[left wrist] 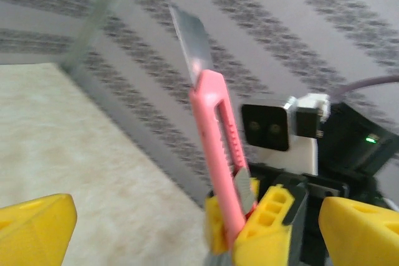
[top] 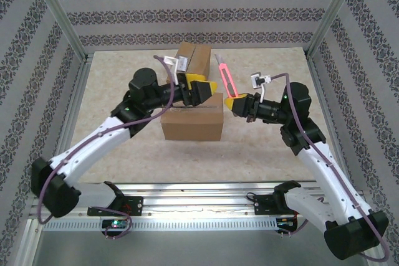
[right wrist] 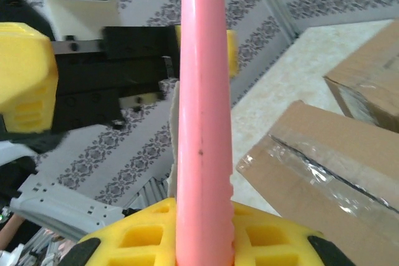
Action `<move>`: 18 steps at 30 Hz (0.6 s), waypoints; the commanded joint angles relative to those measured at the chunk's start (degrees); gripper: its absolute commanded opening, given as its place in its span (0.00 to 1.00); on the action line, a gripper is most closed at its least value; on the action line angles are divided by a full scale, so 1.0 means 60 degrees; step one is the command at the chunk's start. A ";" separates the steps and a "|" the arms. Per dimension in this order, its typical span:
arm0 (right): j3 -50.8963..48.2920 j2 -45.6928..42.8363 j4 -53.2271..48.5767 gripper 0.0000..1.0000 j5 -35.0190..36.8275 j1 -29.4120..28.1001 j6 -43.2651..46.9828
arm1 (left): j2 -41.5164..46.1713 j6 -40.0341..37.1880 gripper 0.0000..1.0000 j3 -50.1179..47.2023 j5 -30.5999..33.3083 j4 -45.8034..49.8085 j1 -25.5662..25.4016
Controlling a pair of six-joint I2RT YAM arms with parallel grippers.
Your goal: Unpack the express box
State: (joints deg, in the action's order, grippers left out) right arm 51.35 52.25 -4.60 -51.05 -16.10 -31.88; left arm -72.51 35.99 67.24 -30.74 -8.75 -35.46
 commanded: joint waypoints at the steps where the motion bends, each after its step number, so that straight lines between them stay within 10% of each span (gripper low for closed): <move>1: 0.0811 -0.0172 -0.2662 0.00 0.0260 0.0354 0.0717 | 0.0706 -0.1235 1.00 0.0986 0.2978 0.4724 0.0301; 7: 0.1533 0.0013 -0.6159 0.00 0.0229 0.0916 0.1758 | 0.0612 -0.0695 0.96 0.1547 0.5384 0.8442 0.0583; 18: -0.0111 -0.0558 -0.6210 0.00 0.0166 0.1632 0.1544 | 0.0242 -0.0249 0.94 0.0299 0.5012 0.7922 0.1570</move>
State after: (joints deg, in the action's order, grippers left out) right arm 53.71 51.03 -42.35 -50.85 -6.90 -22.46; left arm -71.05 33.47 71.02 0.47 39.31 -28.25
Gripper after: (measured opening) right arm 0.153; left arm 0.937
